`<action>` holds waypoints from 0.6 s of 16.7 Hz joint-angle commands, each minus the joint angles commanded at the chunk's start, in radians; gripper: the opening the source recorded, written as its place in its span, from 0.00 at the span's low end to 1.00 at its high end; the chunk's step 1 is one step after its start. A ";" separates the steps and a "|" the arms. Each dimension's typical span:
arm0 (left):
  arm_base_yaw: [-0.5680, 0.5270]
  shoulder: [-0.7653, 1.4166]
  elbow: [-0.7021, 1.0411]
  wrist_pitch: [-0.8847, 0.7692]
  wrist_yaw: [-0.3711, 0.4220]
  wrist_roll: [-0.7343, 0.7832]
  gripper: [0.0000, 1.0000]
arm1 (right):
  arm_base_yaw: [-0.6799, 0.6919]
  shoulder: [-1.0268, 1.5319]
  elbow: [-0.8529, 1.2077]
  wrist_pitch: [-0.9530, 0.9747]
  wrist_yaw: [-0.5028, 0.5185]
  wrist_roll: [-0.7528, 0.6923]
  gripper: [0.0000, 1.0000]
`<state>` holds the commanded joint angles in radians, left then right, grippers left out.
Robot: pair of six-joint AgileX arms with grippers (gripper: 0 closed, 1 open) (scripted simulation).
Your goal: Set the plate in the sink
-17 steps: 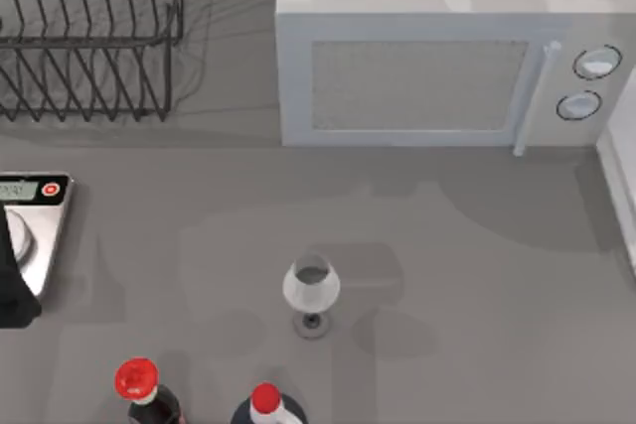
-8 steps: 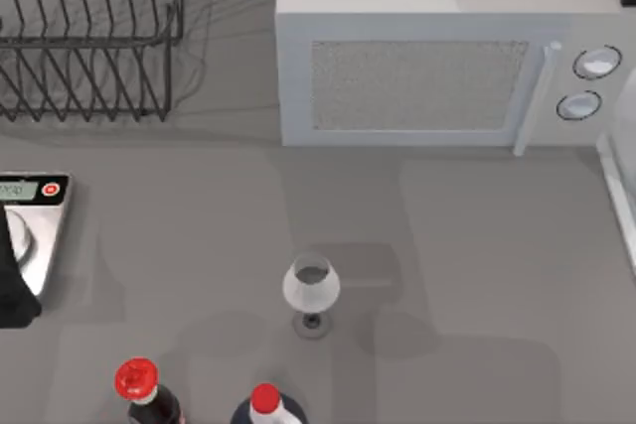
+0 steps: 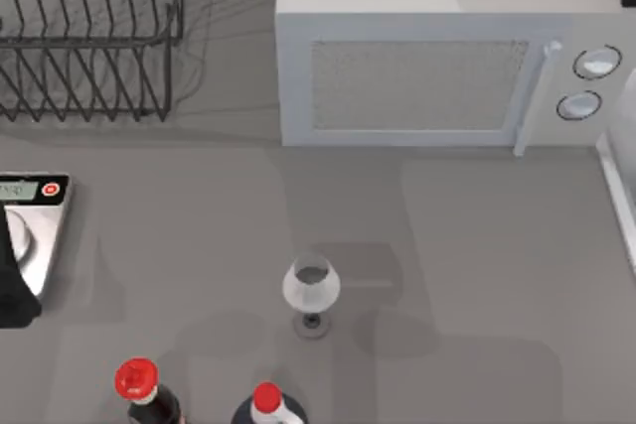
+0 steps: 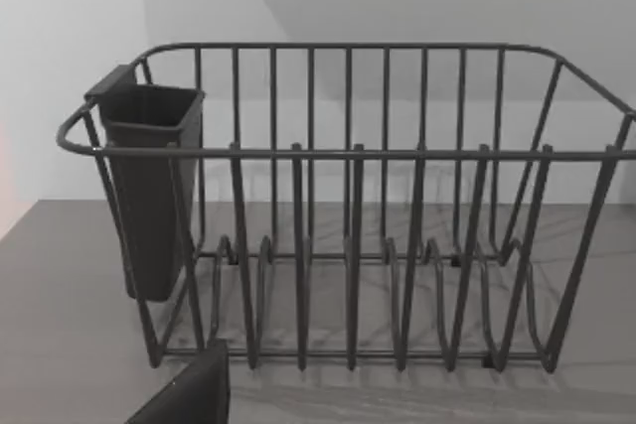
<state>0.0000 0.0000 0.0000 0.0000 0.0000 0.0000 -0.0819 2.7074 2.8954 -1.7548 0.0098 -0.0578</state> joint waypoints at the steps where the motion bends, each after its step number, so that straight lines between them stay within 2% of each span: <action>1: 0.000 0.000 0.000 0.000 0.000 0.000 1.00 | 0.000 0.000 0.000 0.000 0.000 0.000 0.38; 9: 0.000 0.000 0.000 0.000 0.000 0.000 1.00 | 0.000 0.000 0.000 0.000 0.000 0.000 0.98; 10: 0.000 0.000 0.000 0.000 0.000 0.000 1.00 | 0.000 0.000 0.000 0.000 0.000 0.000 1.00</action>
<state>0.0000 0.0000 0.0000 0.0000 0.0000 0.0000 -0.0819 2.7074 2.8954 -1.7548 0.0098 -0.0578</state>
